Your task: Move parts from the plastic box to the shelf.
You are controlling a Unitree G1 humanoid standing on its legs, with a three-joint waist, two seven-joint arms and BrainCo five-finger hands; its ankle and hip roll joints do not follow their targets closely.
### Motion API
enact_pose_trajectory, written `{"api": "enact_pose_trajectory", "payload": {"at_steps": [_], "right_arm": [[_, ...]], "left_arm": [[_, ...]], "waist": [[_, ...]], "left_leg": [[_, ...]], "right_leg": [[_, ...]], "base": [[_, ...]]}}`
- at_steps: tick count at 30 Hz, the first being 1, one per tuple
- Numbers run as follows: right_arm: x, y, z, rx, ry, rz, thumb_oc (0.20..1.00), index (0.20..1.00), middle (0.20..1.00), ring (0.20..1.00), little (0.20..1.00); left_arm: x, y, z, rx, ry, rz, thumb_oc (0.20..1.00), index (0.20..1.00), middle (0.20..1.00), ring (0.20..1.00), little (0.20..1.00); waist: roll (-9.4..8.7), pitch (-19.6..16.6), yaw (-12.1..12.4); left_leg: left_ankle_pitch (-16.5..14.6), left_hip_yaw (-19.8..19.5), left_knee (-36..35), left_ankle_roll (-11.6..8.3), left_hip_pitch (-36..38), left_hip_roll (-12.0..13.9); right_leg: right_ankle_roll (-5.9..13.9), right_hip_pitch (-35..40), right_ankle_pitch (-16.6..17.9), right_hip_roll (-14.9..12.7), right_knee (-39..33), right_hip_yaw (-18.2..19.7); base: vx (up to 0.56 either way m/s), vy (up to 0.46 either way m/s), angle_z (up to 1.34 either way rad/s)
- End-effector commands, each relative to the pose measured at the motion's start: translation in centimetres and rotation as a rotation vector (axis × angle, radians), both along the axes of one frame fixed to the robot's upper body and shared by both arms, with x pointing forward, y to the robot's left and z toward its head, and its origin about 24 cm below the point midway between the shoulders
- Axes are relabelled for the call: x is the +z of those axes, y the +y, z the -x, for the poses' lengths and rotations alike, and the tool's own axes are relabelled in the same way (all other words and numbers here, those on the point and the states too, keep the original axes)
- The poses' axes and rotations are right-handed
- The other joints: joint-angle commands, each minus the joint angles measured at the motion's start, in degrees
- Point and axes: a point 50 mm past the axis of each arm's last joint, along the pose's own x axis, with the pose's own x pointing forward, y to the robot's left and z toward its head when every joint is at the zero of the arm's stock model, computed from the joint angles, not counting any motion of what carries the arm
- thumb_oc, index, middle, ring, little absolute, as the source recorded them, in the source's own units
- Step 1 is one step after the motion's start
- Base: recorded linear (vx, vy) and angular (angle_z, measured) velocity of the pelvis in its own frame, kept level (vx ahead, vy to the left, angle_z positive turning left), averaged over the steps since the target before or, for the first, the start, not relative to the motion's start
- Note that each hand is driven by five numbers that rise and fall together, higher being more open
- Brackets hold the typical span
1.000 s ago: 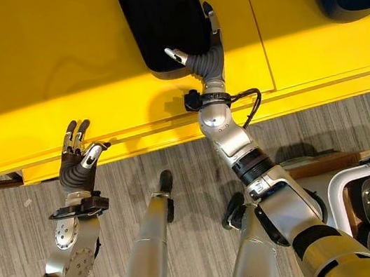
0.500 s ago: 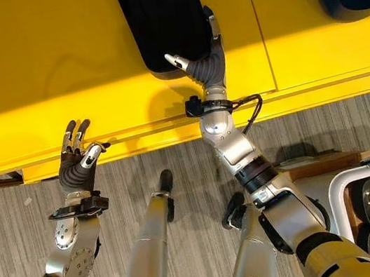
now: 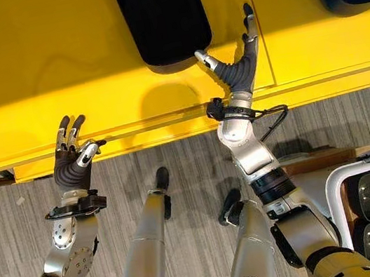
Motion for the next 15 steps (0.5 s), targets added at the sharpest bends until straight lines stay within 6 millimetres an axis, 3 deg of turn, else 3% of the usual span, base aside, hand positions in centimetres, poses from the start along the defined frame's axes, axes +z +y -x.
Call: {"api": "enact_pose_trajectory", "payload": {"at_steps": [1,2,3,4,5,7,8,15], "right_arm": [[2.9,-1.1,1.9,-0.049,-0.188,0.095,1.0,1.0,1.0,1.0,1.0],[2.7,-1.1,2.2,-0.051,-0.188,0.121,1.0,1.0,1.0,1.0,1.0],[2.6,-1.1,2.4,-0.053,-0.191,0.151,1.0,1.0,1.0,1.0,1.0],[2.2,-1.0,2.7,-0.055,-0.185,0.193,1.0,1.0,1.0,1.0,1.0],[2.0,-1.0,3.0,-0.057,-0.188,0.243,1.0,1.0,1.0,1.0,1.0],[1.4,-0.9,3.3,-0.058,-0.177,0.347,1.0,1.0,1.0,1.0,1.0],[1.3,-1.0,3.6,-0.073,-0.182,0.401,1.0,1.0,1.0,1.0,1.0],[-0.5,-0.8,3.9,-0.06,-0.108,0.648,1.0,1.0,1.0,1.0,1.0]], "left_arm": [[-1.0,-1.1,0.9,-0.037,0.052,-0.007,1.0,1.0,1.0,1.0,1.0],[-1.0,-1.1,0.9,-0.037,0.049,-0.008,1.0,1.0,1.0,1.0,1.0],[-1.0,-1.0,1.0,-0.035,0.047,-0.01,1.0,1.0,1.0,1.0,1.0],[-1.0,-1.0,1.0,-0.031,0.05,-0.013,1.0,1.0,1.0,1.0,1.0],[-1.0,-0.9,1.1,-0.027,0.046,-0.021,1.0,1.0,1.0,1.0,1.0],[-1.0,-0.6,1.2,-0.019,0.041,-0.028,1.0,1.0,1.0,1.0,1.0],[-0.8,-0.5,1.3,-0.018,0.032,-0.033,1.0,1.0,1.0,1.0,1.0],[-0.9,0.1,1.6,0.003,0.027,-0.056,1.0,1.0,1.0,1.0,1.0]], "waist": [[0.54,0.8,-0.4],[0.23,0.8,-0.6],[0.35,0.8,-0.7],[0.06,0.8,-0.9],[0.14,0.8,-1.0],[-0.32,0.8,-1.1],[-0.19,0.8,-1.2],[-0.9,0.8,-1.6]], "left_leg": [[-3.2,1.3,0.3,0.58,0.2,1.9],[-4.6,1.2,0.7,0.25,1.0,1.9],[-3.2,1.3,0.3,0.56,0.2,2.0],[-4.6,1.3,0.7,0.23,1.0,2.0],[-3.1,1.3,0.2,0.57,0.3,2.1],[-4.5,1.3,0.6,0.17,1.1,2.1],[-3.0,1.3,0.1,0.47,0.4,2.2],[-2.9,1.1,-0.2,0.38,0.8,2.4]], "right_leg": [[0.57,3.5,-1.6,1.6,-0.6,1.6],[0.99,4.3,-2.7,1.7,-0.5,2.1],[0.55,3.4,-1.7,1.7,-0.5,1.8],[0.98,4.3,-2.7,1.8,-0.4,2.2],[0.58,3.4,-1.6,1.7,-0.5,1.8],[1.06,4.2,-2.6,1.8,-0.6,2.2],[0.67,3.4,-1.4,1.7,-0.8,1.8],[0.8,3.8,-1.2,1.8,-0.8,1.6]], "base": [[0.07,-0.03,-0.02],[-0.07,0.016,-0.02],[0.08,-0.02,-0.04],[-0.07,0.027,-0.03],[0.07,-0.019,-0.03],[0.0,0.0,0.0],[-0.07,0.018,-0.03],[-0.01,0.003,-0.01]]}}
